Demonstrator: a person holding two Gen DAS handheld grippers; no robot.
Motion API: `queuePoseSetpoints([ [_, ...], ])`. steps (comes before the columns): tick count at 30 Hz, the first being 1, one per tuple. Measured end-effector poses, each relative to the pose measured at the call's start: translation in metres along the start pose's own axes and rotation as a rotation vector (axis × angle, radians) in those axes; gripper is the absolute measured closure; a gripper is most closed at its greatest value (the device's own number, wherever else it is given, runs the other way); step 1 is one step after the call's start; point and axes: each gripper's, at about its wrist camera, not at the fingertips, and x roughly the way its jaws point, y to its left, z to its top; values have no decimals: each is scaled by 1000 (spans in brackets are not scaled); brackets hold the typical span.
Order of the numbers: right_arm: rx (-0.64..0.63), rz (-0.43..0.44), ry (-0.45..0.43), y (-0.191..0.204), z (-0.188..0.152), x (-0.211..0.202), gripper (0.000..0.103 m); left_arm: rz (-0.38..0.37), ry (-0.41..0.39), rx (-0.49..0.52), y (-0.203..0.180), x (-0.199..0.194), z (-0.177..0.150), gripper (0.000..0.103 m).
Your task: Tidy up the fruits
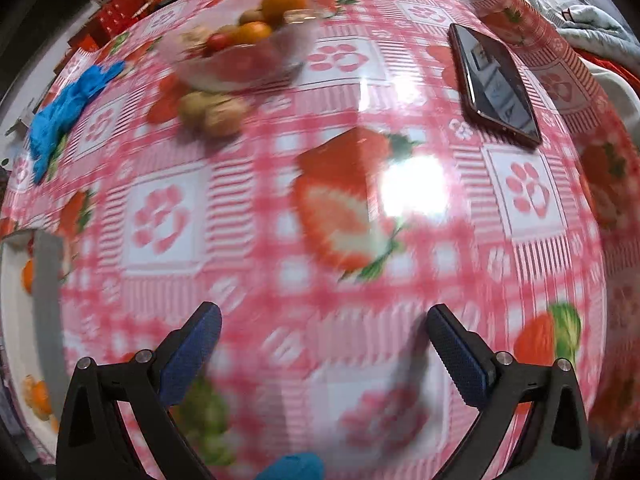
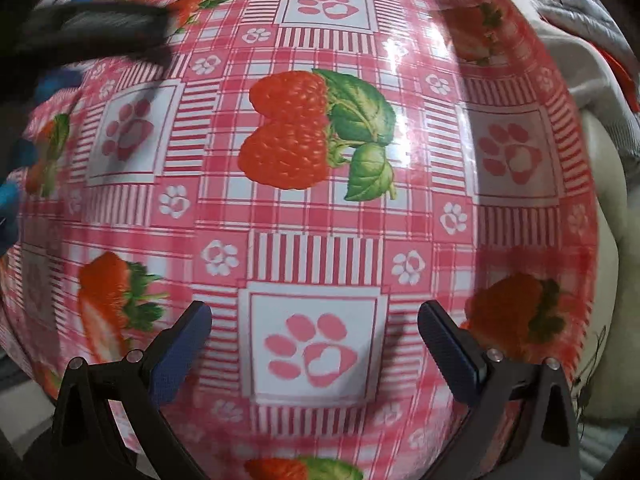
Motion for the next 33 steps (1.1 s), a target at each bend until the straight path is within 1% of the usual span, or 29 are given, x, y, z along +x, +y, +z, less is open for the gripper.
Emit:
queuePoseSetpoints([
  [1,12,19,-30,-1,-3,0,0,-10,-48,-13,-6,1,3,0],
  [3,35,31,-57,-1,6,9,0,-3,-139,-23,-17,2,5,0],
  [6,65,34,-95,-2,14,10,0,10,-290,-40,-33,4,8,0],
  [7,68,32,-99,-2,17,10,0,10,-331,-37,-36,5,9,0],
  [8,76,29,-100,-2,21,11,0,7,-342,-32,-38,5,11,0],
  [11,100,24,-109,-3,27,13,0,3,-342,-35,-38,1,14,0],
  [12,109,23,-114,-3,25,12,0,3,-341,-35,-39,3,14,0],
  [13,116,21,-117,-3,31,6,0,3,-341,-34,-39,2,14,0],
  [14,125,18,-124,2,24,6,0,3,-340,-34,-40,3,14,0],
  [19,149,10,-156,3,19,10,0,2,-340,-33,-39,3,14,0],
  [20,159,7,-169,3,11,3,0,2,-340,-33,-39,2,15,0],
  [22,171,3,-180,4,11,3,0,2,-339,-32,-39,3,15,0],
  [28,200,4,-131,1,13,7,0,2,-339,-32,-39,3,15,0],
  [33,201,4,-125,1,12,7,0,2,-338,-31,-38,4,15,0],
])
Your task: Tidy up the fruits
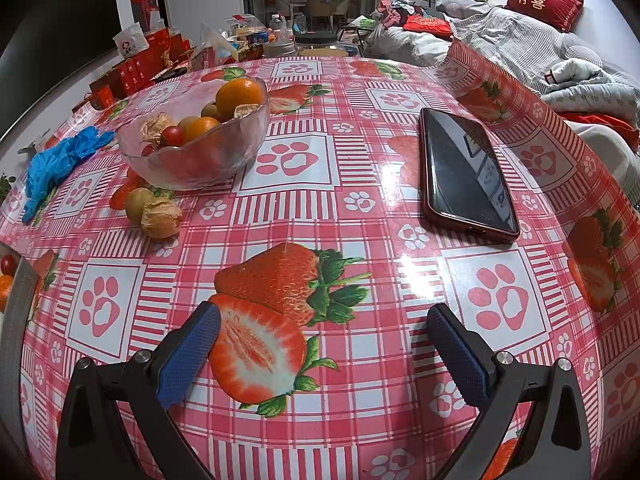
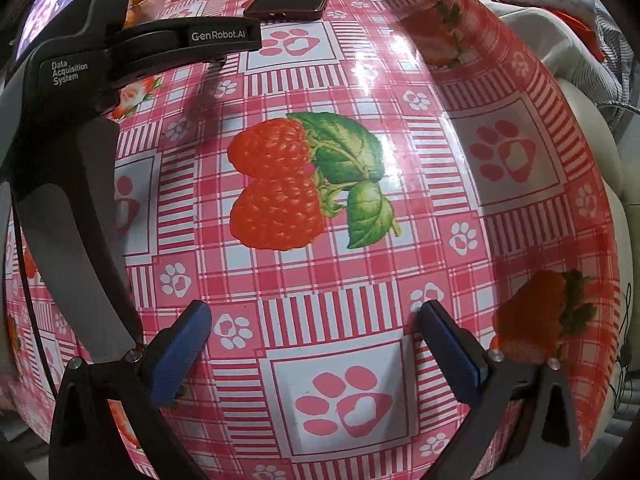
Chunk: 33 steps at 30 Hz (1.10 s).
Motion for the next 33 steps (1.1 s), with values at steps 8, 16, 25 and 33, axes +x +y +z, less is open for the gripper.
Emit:
queuePoseSetpoints([
  [8,-5,5,25,0,5,5,0,0,0,1,0,0,0,0],
  [16,-5,3,22,1,2,3,0,0,1,1,0,0,1,0],
  [25,-2,5,24,0,3,4,0,0,1,1,0,0,1,0],
  [33,1,6,22,-1,3,4,0,0,2,2,0,0,0,0],
])
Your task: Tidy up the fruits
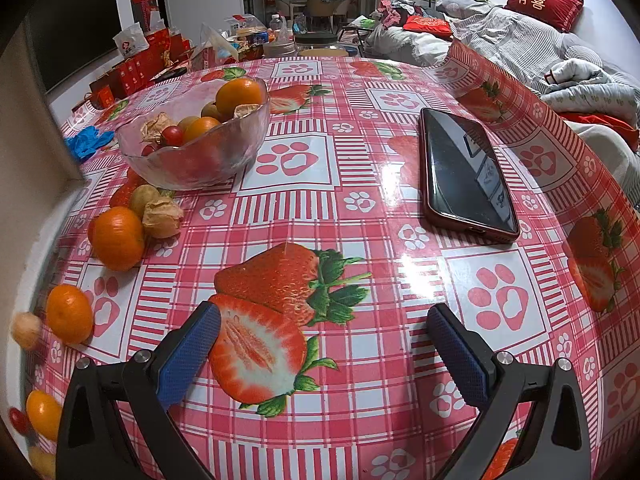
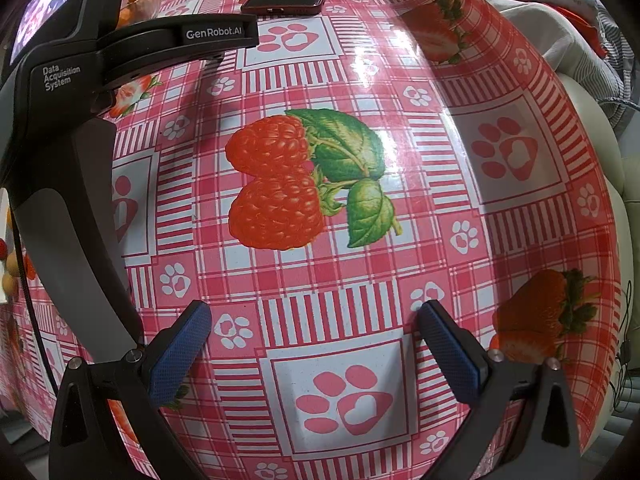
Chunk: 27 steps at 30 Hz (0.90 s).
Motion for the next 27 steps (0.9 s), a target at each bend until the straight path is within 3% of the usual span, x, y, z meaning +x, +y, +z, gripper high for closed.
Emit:
queuePoseSetpoints([
  [27,11,-1,1,-1,-1,-1,0,0,1,1,0,0,0,0],
])
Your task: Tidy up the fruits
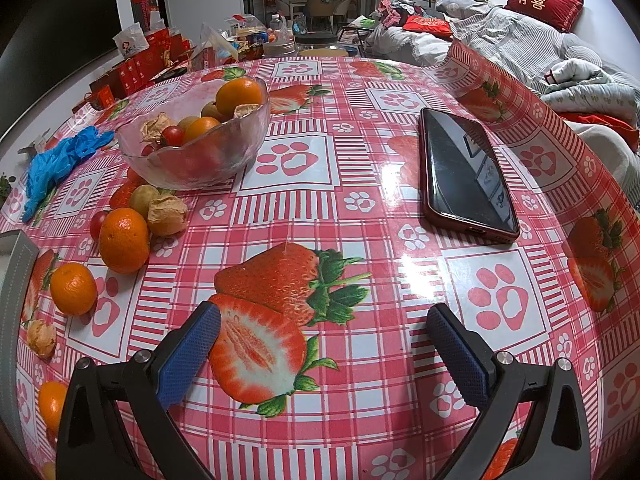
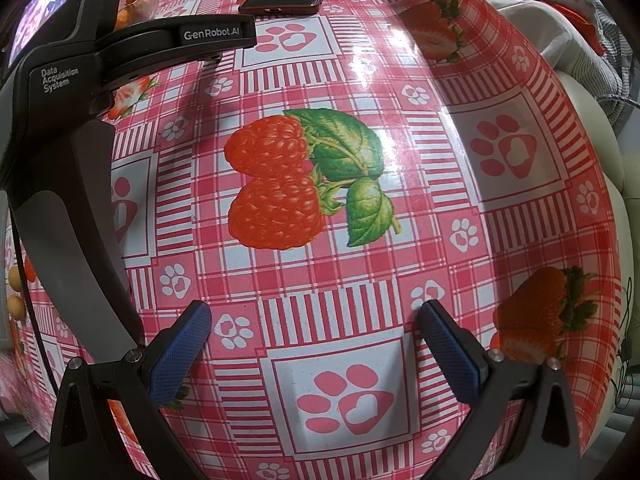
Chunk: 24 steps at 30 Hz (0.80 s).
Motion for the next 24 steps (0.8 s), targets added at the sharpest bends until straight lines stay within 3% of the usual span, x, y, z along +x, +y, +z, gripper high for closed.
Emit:
queuePoseSetpoints([
  [18,-1,4,116,-1,17,5,0,-2,15,8,-1,0,0,0],
  [24,-1,9,118,-1,16,5,0,-47,299,93,3,11,18,0],
])
